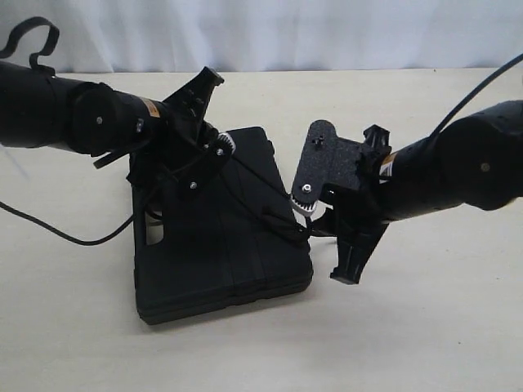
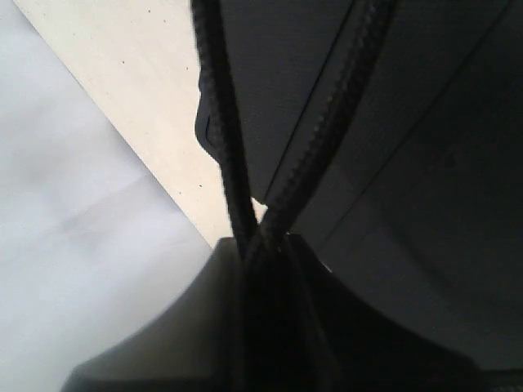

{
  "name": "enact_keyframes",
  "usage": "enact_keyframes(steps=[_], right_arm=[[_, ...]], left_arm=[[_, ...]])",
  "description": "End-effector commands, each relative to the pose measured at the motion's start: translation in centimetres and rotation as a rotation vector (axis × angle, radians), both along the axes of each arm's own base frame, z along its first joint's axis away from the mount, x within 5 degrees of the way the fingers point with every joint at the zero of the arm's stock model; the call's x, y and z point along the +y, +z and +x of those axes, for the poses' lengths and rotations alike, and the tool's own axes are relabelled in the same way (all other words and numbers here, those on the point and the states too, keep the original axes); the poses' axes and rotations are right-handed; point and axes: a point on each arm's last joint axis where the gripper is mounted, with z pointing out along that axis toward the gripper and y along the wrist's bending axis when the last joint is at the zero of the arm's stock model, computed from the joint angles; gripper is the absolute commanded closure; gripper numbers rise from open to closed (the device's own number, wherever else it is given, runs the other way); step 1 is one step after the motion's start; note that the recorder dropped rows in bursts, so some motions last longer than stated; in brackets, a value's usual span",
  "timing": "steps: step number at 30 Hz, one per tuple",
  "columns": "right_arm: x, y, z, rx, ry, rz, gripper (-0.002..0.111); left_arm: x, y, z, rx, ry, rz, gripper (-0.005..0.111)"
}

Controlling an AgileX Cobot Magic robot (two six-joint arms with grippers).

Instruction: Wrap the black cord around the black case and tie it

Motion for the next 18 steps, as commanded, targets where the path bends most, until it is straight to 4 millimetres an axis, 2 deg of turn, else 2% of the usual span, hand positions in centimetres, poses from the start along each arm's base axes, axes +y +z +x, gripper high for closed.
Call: enact_keyframes(steps=[1, 6, 10, 14, 18], right_arm=[[0.4, 0.4, 0.3, -0.053, -0.017, 0.064, 0.07], [1.4, 0.6, -0.1, -0.094, 0.078, 0.058, 0.07], [3.6, 0.4, -1.5, -0.142, 0.238, 0.025, 0.07], [3.9, -1.0, -1.3, -0.252, 0.226, 0.05, 0.07], [4.1, -2.8, -0.8, -0.286, 0.265, 0.007, 0.07]], left_arm=[[-0.3, -0.7, 0.2, 0.0, 0.008, -0.008, 0.107], [-0.3, -1.8, 0.5, 0.007, 0.012, 0.0, 0.107], [-0.4, -2.1, 0.8, -0.018, 0.019, -0.004, 0.107], [-0.4, -2.1, 0.8, -0.016, 0.018, -0.003, 0.107], [-0.4, -2.1, 0.8, -0.016, 0.017, -0.002, 0.107]])
